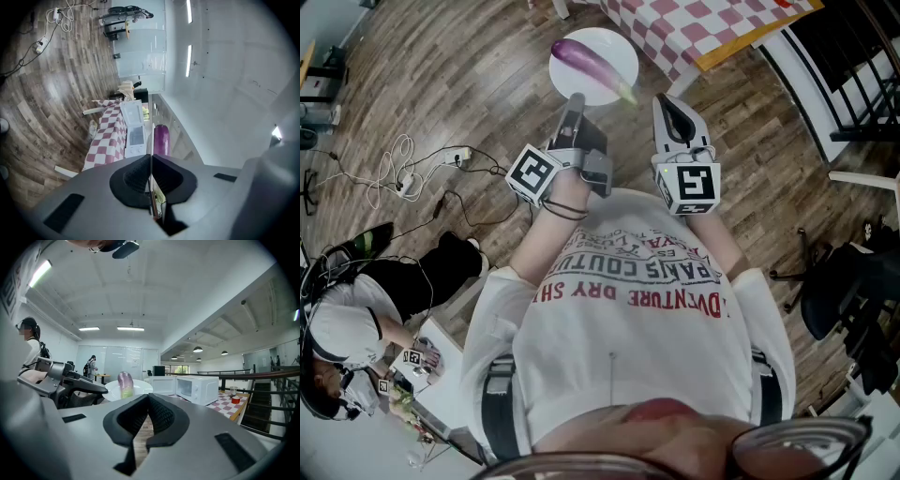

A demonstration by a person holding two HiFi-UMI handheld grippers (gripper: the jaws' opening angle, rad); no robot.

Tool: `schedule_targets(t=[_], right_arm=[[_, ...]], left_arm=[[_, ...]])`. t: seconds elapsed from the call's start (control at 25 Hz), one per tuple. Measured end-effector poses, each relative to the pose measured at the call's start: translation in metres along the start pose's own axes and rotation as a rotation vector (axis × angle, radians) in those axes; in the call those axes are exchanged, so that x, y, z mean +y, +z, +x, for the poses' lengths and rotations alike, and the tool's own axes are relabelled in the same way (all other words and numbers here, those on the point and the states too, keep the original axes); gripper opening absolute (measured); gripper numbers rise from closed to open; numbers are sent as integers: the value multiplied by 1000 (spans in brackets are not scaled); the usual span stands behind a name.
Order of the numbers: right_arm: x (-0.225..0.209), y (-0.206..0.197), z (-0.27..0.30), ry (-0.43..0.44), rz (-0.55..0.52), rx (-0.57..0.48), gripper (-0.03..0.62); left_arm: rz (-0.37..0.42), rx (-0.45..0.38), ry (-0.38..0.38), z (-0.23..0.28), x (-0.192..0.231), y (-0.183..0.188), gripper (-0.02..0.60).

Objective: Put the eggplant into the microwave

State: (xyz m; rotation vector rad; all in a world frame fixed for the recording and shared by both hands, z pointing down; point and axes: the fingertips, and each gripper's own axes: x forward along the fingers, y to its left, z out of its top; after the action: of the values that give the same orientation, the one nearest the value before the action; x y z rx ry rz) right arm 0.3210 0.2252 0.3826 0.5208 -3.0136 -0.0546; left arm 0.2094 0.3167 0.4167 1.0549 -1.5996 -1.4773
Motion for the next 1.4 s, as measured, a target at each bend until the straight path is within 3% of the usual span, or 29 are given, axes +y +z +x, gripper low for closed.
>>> schedule_targets(t=[0.28,0.96,1.16,1.4], right_arm=[[0,0,-1,0,-1,1,26],[-23,-25,16,-27,61,39,28],[-30,-30,48,-53,74,54,28],[-29,-25,118,-95,77,68,28]], left_arm=[[12,2,-37,2,-9,0,32],[-6,21,0,26,9,-7,32],[-15,49,5,55,19,11,32],[-34,90,-4,111,23,62,32]])
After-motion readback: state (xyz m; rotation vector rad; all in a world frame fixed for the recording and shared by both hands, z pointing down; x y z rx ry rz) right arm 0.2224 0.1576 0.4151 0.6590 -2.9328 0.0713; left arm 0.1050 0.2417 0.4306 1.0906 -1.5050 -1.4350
